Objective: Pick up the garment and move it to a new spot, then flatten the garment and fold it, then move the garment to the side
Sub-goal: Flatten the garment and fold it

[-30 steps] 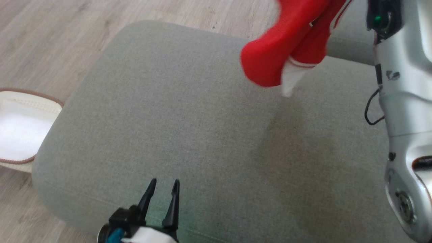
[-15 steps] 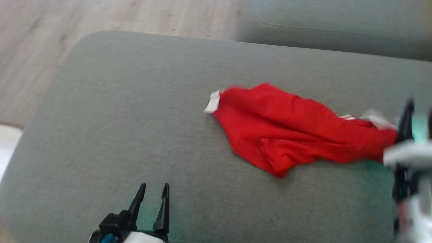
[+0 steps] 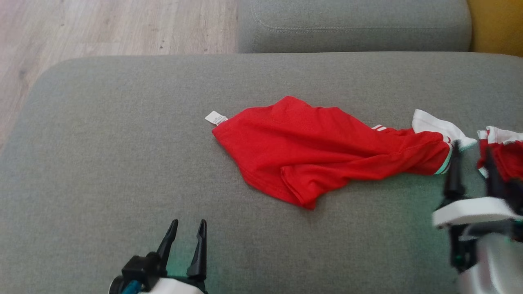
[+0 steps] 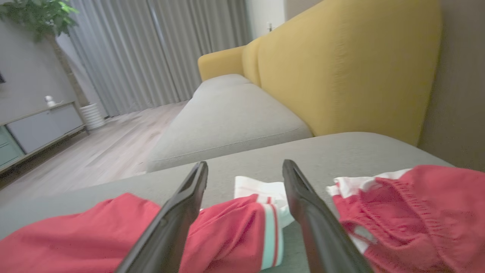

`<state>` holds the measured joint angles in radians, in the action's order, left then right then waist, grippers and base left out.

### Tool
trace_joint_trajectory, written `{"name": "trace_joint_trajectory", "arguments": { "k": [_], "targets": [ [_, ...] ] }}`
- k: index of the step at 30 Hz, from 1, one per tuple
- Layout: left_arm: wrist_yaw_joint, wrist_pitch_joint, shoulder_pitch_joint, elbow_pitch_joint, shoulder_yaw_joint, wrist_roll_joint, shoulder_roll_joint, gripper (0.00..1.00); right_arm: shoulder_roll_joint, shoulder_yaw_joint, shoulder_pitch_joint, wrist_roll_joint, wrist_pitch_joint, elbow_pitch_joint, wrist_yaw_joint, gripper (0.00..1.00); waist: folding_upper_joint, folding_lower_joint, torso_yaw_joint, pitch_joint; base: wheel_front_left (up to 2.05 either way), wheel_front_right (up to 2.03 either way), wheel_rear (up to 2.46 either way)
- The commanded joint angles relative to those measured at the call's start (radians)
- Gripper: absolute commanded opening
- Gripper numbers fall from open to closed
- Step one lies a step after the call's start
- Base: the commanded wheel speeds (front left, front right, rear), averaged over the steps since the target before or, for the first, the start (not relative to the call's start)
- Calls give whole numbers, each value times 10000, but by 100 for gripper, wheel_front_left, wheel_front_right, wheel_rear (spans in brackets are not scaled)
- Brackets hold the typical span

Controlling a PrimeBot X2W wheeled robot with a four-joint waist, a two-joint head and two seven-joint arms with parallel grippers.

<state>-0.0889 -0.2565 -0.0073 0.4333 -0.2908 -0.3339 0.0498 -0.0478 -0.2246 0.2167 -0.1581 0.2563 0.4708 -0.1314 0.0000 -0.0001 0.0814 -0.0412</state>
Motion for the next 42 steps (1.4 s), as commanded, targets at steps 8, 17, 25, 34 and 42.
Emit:
{"name": "trace_joint_trajectory", "arguments": {
  "k": [8, 17, 25, 34, 42],
  "targets": [
    [-34, -53, -968, -456, -223, -392, 5, 100, -26, 1627, 17, -449, 55, -567, 7, 100, 0, 1, -171, -308, 0, 0, 0],
    [-220, -53, -2677, 139, -1624, -2517, 5, 100, -25, 2337, 294, -572, 55, -603, 7, 100, 0, 1, -1452, -1075, 0, 0, 0],
    [654, -53, -3863, 1754, -1033, -1903, 5, 100, -25, 2325, 477, -581, 55, -680, 7, 100, 0, 1, -2395, -1757, 0, 0, 0],
    [584, -53, -4446, 3820, -1161, -1907, 5, 94, -24, 2360, 604, -742, 55, -681, 7, 100, 0, 1, -2486, -2077, 0, 0, 0],
    [1013, -53, -5354, 3571, -689, -930, 434, 0, -24, 2463, 736, -939, 55, -727, 7, 100, 0, 1, -2224, -2148, 0, 0, 0]
  ]
}}
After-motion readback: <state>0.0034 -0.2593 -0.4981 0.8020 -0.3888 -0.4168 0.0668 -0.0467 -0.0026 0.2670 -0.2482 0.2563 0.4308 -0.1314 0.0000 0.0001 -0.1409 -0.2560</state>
